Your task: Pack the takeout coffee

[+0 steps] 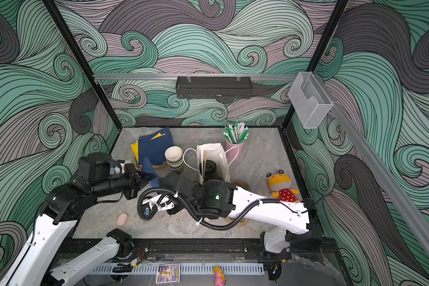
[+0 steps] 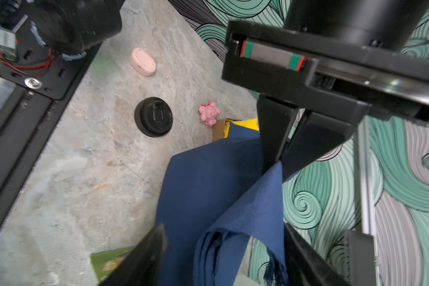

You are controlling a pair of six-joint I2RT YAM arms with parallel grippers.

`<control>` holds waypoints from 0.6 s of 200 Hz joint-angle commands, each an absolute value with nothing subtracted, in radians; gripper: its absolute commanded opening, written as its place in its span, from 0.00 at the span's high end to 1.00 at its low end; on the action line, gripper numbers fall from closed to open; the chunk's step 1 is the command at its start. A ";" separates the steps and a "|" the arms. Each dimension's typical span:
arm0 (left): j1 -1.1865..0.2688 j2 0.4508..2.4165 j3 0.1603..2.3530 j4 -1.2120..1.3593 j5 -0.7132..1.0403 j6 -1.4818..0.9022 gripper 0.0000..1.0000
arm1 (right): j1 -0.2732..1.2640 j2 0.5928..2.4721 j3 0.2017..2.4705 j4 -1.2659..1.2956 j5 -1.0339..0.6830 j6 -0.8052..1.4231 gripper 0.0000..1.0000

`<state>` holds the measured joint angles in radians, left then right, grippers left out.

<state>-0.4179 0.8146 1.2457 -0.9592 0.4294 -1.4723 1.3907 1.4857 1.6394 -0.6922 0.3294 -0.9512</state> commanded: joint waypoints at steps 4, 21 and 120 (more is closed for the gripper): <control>-0.426 0.797 1.254 -0.995 0.411 -1.497 1.00 | 1.399 1.484 1.610 -0.603 0.414 -1.024 0.48; -0.425 0.791 1.251 -0.991 0.410 -1.502 1.00 | 1.399 1.479 1.592 -0.576 0.421 -1.026 0.58; -0.425 0.749 1.341 -0.876 0.093 -1.327 0.31 | 1.384 1.338 1.594 -0.644 0.336 -0.501 1.00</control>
<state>-0.4217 0.7677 1.2701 -0.9447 0.2874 -1.4403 1.3918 1.4475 1.5902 -0.6163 0.3592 -0.7757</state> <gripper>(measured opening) 0.661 0.051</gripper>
